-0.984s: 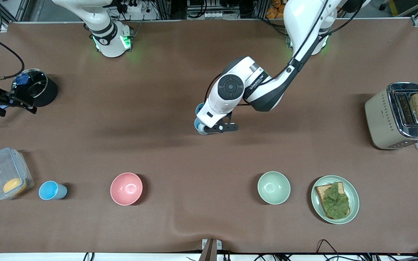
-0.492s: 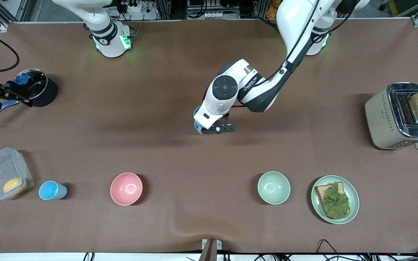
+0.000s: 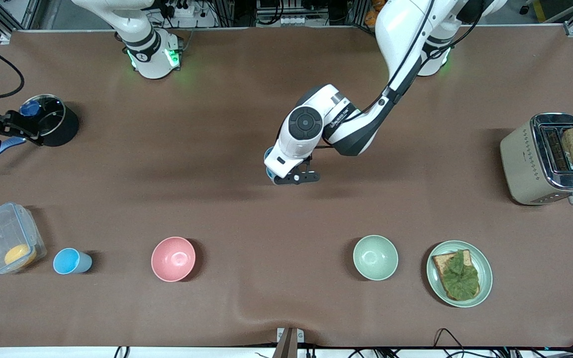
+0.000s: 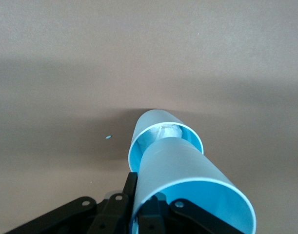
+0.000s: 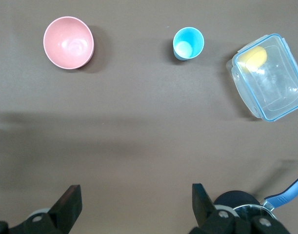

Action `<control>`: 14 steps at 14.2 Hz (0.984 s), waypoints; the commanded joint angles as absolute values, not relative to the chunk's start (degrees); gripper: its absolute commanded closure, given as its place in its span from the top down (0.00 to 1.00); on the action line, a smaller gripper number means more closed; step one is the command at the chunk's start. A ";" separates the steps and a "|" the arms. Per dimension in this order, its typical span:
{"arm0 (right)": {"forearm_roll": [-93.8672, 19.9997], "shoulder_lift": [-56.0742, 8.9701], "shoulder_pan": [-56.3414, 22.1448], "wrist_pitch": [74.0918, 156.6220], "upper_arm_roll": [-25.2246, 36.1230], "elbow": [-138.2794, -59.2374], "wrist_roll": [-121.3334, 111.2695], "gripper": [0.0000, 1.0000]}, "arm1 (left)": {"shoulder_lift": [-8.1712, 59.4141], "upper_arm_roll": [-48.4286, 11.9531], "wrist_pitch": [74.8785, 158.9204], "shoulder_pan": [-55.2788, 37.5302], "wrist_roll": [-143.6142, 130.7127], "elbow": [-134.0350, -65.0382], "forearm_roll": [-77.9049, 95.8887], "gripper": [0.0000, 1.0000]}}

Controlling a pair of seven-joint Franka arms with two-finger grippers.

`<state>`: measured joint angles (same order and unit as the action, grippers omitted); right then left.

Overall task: Stack blue cups with both arms
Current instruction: 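Press the cup down into the other cup and open the left gripper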

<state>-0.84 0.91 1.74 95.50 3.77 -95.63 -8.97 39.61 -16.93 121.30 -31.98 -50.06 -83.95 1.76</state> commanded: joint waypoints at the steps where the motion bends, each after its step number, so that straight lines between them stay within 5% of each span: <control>1: -0.44 0.97 3.08 95.54 2.64 -95.27 -8.35 1.00 | 40.43 -16.35 121.38 -32.78 -51.59 -82.53 1.85 0.00; 8: -0.44 1.05 2.81 95.54 2.55 -95.27 -8.35 1.00 | 40.78 -16.26 121.73 -32.26 -53.00 -82.53 2.37 0.00; 9: -0.53 1.14 2.73 95.45 2.55 -95.27 -8.26 1.00 | 40.78 -16.26 121.82 -31.99 -53.52 -82.53 2.63 0.14; 11: -0.53 1.05 2.72 95.36 2.55 -95.27 -8.35 1.00 | 40.87 -16.17 122.51 -31.99 -54.58 -82.53 2.46 1.00; 14: -0.53 1.05 2.72 95.27 2.55 -95.27 -8.26 1.00 | 40.52 -16.17 122.87 -31.91 -54.32 -82.53 2.29 1.00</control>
<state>-0.84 0.91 1.82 95.60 3.50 -95.63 -8.97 40.17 -16.35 122.63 -31.77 -53.62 -83.77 1.76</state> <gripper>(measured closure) 0.000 0.502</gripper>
